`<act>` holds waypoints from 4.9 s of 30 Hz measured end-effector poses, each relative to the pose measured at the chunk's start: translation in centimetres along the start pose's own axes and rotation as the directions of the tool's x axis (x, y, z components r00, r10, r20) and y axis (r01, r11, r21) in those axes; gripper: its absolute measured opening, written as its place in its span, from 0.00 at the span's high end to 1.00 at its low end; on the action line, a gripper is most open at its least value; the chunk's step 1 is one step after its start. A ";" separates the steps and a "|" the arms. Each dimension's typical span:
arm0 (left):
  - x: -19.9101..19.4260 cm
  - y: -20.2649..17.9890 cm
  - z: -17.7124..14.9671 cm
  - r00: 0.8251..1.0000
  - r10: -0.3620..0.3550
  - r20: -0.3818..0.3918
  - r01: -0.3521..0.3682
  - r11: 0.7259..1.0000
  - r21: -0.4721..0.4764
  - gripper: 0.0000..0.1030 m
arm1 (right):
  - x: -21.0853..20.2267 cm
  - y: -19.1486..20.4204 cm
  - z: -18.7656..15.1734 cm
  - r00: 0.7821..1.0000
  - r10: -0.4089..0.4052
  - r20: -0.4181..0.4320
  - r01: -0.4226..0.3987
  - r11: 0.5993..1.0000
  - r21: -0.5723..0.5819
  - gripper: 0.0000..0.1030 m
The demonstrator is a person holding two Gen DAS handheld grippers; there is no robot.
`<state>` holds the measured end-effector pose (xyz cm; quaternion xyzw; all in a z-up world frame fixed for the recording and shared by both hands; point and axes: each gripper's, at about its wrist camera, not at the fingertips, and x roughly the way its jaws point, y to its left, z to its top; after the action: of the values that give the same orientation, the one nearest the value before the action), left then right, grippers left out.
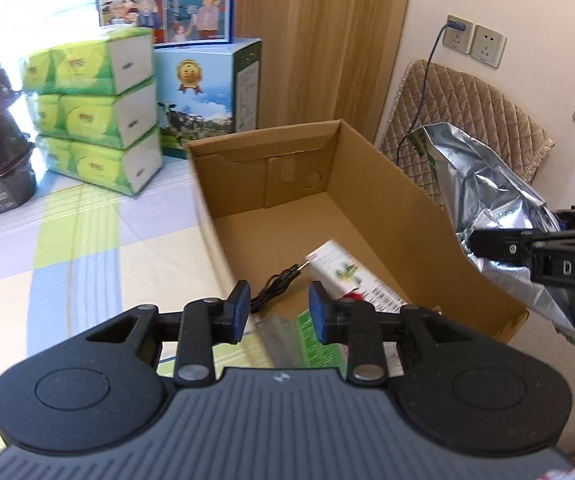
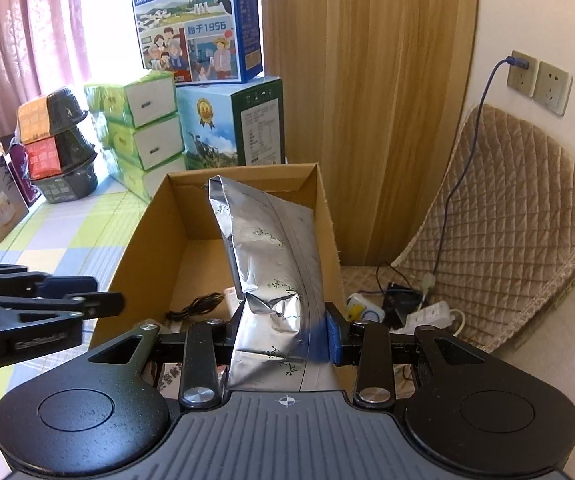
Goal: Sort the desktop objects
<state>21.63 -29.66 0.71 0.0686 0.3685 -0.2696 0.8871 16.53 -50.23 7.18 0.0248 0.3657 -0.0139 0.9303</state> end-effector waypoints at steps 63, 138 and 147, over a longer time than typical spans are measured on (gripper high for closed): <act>-18.7 0.6 -11.9 0.981 0.192 0.036 -0.180 0.961 -0.208 0.01 | -16.4 5.2 -9.9 0.996 0.079 0.044 -0.082 0.994 0.066 0.02; -20.3 -1.7 -15.7 0.977 0.211 0.005 -0.207 0.961 -0.181 0.01 | -17.9 8.1 -14.5 0.998 0.048 -0.033 -0.045 0.996 0.075 0.02; -20.3 -1.7 -15.9 0.977 0.213 0.009 -0.208 0.961 -0.180 0.01 | -18.0 8.1 -14.4 0.998 0.048 -0.031 -0.045 0.996 0.073 0.02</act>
<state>-0.90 -17.28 3.46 0.0242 0.3693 -0.1406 0.9183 -6.10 -41.23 9.15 0.0670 0.3796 -0.0049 0.9227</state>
